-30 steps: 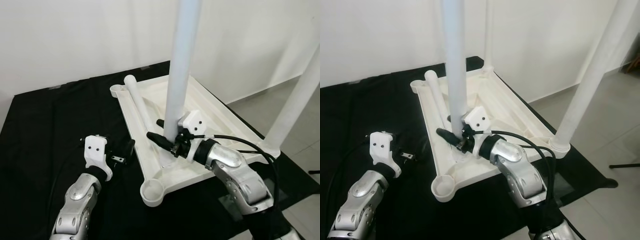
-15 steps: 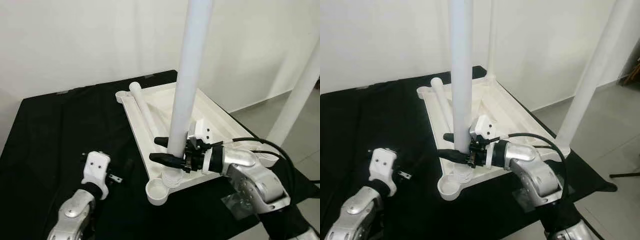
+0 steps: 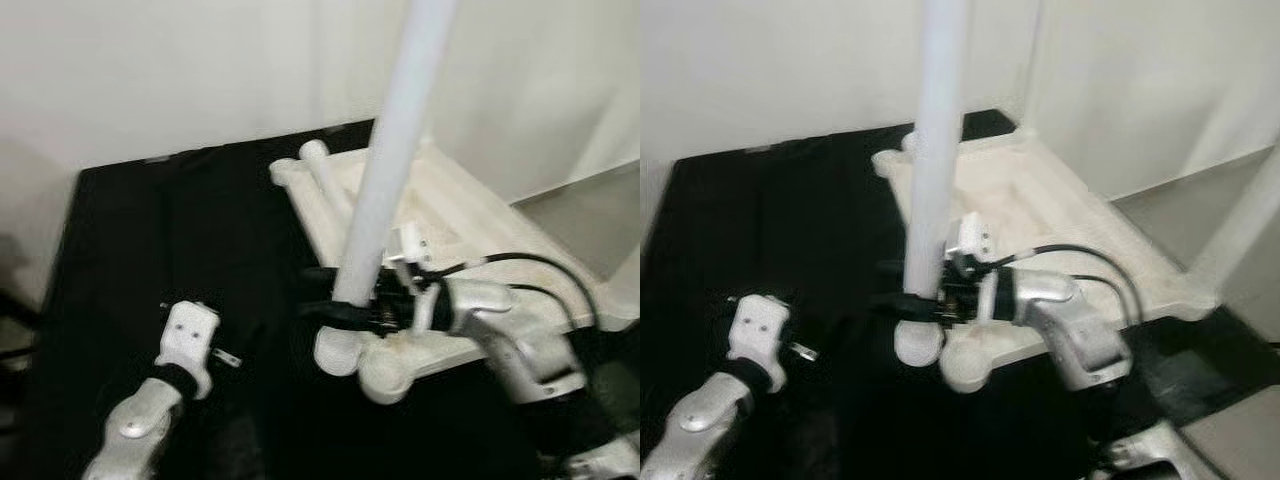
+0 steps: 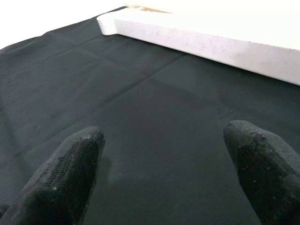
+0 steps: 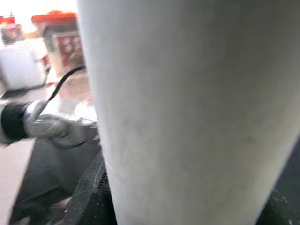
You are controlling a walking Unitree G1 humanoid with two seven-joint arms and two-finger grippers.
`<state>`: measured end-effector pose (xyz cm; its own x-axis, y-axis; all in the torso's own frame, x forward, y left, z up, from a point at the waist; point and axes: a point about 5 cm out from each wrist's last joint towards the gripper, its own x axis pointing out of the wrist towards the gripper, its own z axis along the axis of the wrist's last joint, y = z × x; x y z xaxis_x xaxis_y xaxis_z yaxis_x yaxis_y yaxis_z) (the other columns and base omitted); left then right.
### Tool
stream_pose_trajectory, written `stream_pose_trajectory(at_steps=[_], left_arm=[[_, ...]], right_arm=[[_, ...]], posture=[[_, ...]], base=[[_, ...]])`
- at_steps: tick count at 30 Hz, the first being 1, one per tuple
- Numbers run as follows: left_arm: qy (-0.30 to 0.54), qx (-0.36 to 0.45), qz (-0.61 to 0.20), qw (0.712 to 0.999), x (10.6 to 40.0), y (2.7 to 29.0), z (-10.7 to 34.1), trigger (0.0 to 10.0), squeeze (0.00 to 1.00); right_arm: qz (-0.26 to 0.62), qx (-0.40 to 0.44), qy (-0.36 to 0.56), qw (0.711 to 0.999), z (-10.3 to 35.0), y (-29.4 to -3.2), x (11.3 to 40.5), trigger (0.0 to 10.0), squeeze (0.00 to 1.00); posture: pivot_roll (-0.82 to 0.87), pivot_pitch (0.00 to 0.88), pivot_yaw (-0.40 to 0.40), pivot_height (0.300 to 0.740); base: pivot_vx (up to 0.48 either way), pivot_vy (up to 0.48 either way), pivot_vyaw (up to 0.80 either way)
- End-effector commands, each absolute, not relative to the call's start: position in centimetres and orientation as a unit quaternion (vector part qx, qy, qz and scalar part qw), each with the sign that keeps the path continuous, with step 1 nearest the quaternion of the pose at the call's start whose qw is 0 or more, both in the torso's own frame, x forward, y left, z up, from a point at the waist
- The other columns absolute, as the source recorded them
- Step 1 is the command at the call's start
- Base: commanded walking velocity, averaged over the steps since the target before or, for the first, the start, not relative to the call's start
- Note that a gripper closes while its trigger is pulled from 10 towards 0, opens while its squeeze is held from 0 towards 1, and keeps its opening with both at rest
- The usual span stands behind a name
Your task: Building children table
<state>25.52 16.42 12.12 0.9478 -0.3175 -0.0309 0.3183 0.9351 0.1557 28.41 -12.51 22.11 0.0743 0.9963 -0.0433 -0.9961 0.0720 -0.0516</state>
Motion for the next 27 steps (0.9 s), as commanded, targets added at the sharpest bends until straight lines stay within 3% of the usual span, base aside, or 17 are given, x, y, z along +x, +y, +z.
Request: stream_pose_trajectory(at_steps=[1,6,14,19,27], left_arm=[[0.013,0.077,-0.164,0.983,25.3,16.6,11.9,10.0,0.00],[0.008,0.077,-0.164,0.983,25.0,16.5,12.3,10.0,0.00],[0.004,0.074,-0.185,0.980,24.4,16.3,12.6,10.0,0.00],[0.009,0.079,-0.200,0.976,24.0,16.1,12.6,10.0,0.00],[0.011,0.077,-0.189,0.979,24.0,16.3,12.7,10.0,0.00]], right_arm=[[0.708,-0.035,-0.009,0.705,22.8,-12.3,27.8,10.0,0.00],[0.747,-0.065,0.046,0.659,22.0,-13.2,26.9,10.0,0.00],[0.744,-0.091,0.063,0.659,22.2,-14.2,27.7,10.0,0.00],[0.745,-0.090,0.058,0.658,23.5,-15.0,28.1,10.0,0.00],[0.778,-0.060,0.008,0.625,27.1,-14.7,27.7,10.0,0.00]], posture=[[-0.03,0.155,0.029,0.740],[-0.03,0.183,0.029,0.740],[-0.02,0.214,0.035,0.740],[-0.03,0.226,0.041,0.740],[-0.03,0.246,0.047,0.740]], base=[[0.000,0.000,0.00],[0.000,0.000,0.00],[0.000,0.000,0.00],[0.000,-0.465,0.00],[0.000,0.000,0.00]])
